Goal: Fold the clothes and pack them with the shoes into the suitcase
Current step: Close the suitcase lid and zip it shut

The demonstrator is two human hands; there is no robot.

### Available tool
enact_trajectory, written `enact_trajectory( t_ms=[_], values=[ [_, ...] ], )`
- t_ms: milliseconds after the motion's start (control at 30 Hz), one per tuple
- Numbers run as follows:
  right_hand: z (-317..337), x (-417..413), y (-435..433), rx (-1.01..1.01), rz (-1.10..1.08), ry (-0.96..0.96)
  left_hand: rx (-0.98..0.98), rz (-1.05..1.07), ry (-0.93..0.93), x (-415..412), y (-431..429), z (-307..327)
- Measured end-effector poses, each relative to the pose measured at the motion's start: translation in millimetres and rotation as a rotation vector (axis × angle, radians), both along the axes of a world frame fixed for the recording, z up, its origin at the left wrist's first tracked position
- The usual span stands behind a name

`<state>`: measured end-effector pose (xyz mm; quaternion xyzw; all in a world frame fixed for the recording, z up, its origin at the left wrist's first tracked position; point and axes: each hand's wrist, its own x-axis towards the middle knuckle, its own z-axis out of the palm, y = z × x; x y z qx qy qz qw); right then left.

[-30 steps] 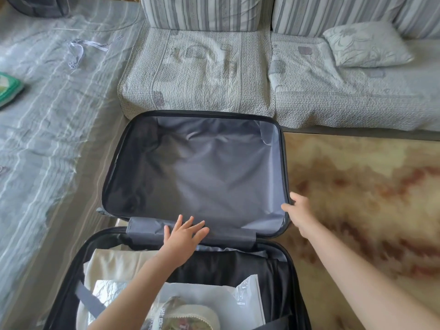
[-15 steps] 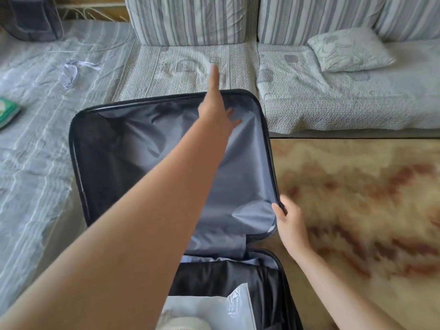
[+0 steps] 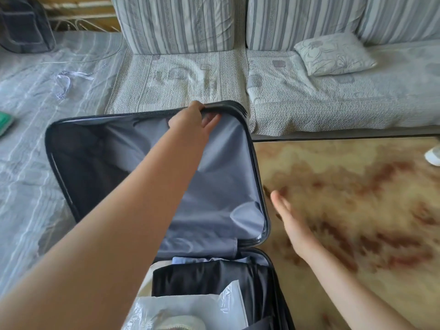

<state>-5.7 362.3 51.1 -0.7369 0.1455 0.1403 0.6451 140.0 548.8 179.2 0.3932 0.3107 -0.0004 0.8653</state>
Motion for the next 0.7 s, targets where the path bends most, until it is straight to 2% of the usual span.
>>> enact_trajectory(
  t_ms=[33,100,300,400,533,700],
  values=[
    [7,6,-5,0.063,-0.034,0.029,-0.028,0.016,0.022,-9,-3,4],
    [33,24,-10,0.131,-0.069,-0.04,-0.029,0.036,-0.004,-27,-5,10],
    [132,63,18,0.075,0.137,-0.201,-0.008,0.031,-0.01,-101,-13,45],
    [168,67,30,0.016,0.286,-0.162,0.036,0.013,0.022,-143,-15,59],
    [184,39,39,-0.191,0.449,-0.124,0.066,-0.007,0.07,-206,-17,72],
    [183,-16,32,-0.155,0.463,-0.034,-0.006,-0.142,0.256,-268,-17,80]
  ],
)
